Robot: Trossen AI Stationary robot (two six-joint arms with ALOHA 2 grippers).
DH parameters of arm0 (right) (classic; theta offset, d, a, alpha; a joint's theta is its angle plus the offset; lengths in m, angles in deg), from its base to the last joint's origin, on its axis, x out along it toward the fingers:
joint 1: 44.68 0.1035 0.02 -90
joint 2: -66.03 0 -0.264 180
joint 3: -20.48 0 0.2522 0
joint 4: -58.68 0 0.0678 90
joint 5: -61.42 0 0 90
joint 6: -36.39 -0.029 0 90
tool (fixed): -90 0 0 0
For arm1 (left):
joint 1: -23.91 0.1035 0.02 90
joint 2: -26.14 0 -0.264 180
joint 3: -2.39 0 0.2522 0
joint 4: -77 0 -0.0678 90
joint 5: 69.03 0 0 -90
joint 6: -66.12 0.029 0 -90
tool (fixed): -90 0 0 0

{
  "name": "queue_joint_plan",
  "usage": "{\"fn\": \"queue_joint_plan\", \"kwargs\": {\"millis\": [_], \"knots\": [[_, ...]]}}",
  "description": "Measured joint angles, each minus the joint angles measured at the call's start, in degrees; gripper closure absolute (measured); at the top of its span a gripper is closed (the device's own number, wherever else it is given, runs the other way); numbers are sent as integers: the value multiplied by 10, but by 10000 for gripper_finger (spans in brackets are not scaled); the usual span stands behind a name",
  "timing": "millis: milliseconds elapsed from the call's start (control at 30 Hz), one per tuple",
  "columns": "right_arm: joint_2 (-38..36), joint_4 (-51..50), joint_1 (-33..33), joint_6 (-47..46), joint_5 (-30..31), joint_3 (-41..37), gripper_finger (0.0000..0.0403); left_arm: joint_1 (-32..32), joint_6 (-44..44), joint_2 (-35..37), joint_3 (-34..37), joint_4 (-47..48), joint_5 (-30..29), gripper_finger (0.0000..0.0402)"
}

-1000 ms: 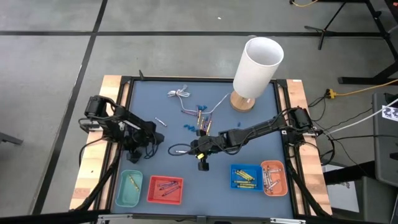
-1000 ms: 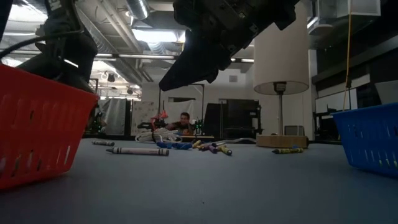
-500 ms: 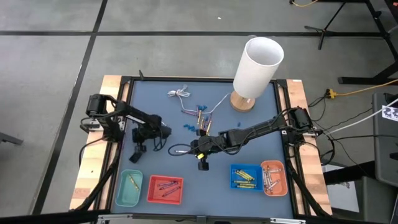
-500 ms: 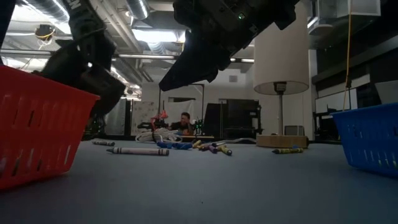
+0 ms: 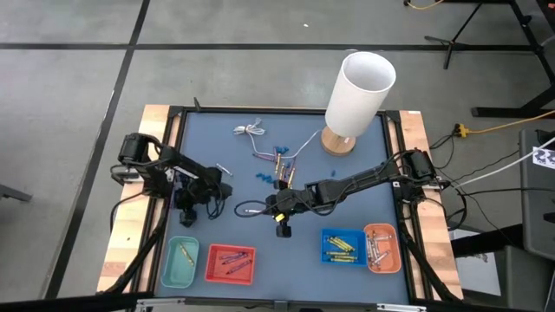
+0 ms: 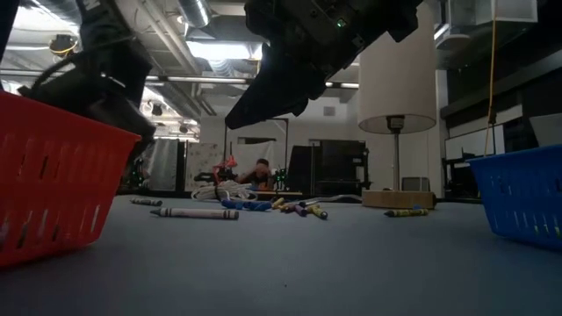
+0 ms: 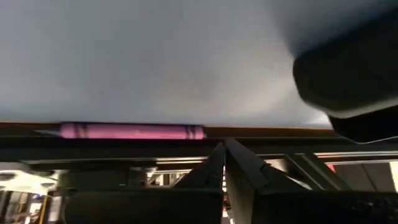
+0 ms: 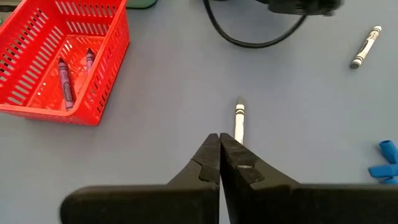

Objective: Sort crayons
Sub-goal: Put the red crayon into the red basket

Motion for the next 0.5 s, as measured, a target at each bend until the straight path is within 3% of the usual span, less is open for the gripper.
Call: {"fn": "queue_joint_plan", "kwargs": {"millis": [167,500], "knots": [[0,0,0,0,0,0,400,-46,-20,0,14,-17,28,401],[0,0,0,0,0,0,400,-91,-59,-1,51,-67,23,401]]}}
